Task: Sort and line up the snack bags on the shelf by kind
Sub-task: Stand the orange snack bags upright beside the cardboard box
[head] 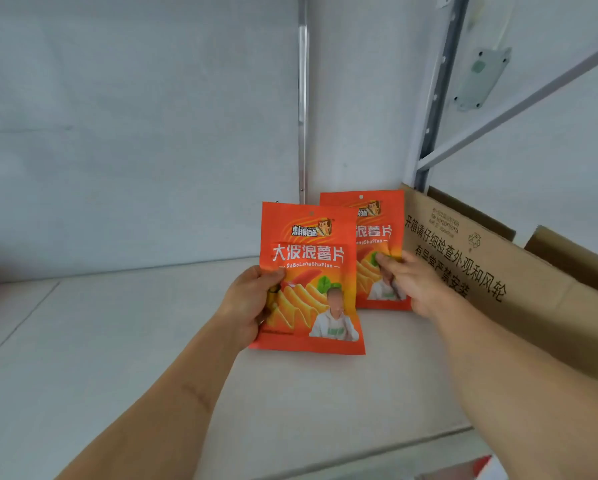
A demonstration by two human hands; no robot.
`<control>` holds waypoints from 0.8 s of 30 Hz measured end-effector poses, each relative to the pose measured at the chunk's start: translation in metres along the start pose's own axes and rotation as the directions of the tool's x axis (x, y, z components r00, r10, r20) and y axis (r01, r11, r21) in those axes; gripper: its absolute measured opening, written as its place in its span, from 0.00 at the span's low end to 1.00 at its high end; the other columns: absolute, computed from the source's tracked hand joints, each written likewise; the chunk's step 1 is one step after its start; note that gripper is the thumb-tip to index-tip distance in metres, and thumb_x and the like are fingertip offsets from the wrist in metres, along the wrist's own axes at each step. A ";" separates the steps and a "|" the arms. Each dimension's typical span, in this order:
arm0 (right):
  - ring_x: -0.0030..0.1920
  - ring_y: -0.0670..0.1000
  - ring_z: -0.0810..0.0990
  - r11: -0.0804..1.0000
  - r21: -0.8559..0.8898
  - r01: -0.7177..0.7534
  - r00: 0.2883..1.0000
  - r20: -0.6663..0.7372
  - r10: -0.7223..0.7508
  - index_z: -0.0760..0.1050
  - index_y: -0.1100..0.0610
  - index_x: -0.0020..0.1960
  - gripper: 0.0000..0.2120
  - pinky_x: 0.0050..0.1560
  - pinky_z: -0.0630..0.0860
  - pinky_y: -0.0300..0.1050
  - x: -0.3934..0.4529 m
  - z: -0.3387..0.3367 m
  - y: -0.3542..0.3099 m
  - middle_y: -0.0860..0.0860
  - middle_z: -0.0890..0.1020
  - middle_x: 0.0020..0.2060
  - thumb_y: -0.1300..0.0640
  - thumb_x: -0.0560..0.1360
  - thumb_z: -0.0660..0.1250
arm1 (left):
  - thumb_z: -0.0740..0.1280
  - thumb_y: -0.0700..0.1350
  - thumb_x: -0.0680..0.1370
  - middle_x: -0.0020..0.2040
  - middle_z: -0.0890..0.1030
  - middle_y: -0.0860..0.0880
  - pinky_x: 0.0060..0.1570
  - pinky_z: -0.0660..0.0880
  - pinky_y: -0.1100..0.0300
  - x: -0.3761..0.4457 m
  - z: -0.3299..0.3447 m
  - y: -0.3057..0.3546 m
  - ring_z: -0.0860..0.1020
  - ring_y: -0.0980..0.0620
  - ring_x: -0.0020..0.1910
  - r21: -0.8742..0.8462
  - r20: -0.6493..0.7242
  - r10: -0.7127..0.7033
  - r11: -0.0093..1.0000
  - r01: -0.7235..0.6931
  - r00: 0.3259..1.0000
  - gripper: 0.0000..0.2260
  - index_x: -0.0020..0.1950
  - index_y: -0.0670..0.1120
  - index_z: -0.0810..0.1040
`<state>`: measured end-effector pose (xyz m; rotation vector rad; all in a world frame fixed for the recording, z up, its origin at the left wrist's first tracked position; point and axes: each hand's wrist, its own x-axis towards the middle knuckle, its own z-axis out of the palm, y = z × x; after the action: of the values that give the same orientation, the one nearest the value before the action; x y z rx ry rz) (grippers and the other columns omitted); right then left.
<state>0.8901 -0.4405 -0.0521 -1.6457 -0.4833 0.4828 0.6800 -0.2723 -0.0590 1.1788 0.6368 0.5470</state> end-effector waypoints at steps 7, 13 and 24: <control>0.33 0.51 0.83 0.999 -0.035 -0.023 0.999 0.040 0.025 0.80 0.52 0.49 0.25 0.38 0.79 0.48 0.036 -0.003 -0.005 0.55 0.85 0.35 0.33 0.78 0.57 | 0.68 0.42 0.80 0.49 0.86 0.40 0.50 0.82 0.43 0.005 0.050 -0.018 0.85 0.41 0.45 -0.023 -0.160 -0.012 1.000 0.008 0.987 0.07 0.55 0.41 0.79; 0.28 0.47 0.81 0.999 0.021 -0.047 0.956 0.291 0.039 0.81 0.53 0.49 0.40 0.28 0.76 0.40 0.055 -0.004 -0.003 0.51 0.84 0.36 0.18 0.63 0.57 | 0.69 0.44 0.79 0.48 0.87 0.42 0.53 0.81 0.37 0.012 0.072 -0.023 0.85 0.39 0.49 0.056 -0.282 0.016 0.998 0.000 0.959 0.08 0.55 0.42 0.81; 0.51 0.51 0.84 0.981 -0.175 0.085 0.965 0.259 -0.038 0.76 0.48 0.62 0.27 0.59 0.78 0.52 0.097 0.005 0.003 0.47 0.85 0.53 0.32 0.71 0.68 | 0.65 0.53 0.81 0.51 0.84 0.50 0.52 0.79 0.52 0.043 0.107 -0.027 0.82 0.48 0.48 0.501 -0.374 0.236 0.865 -0.018 0.897 0.08 0.54 0.50 0.78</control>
<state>0.9670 -0.3821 -0.0593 -1.7488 -0.7886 0.6219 0.7875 -0.3219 -0.0656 1.6054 1.1247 0.8015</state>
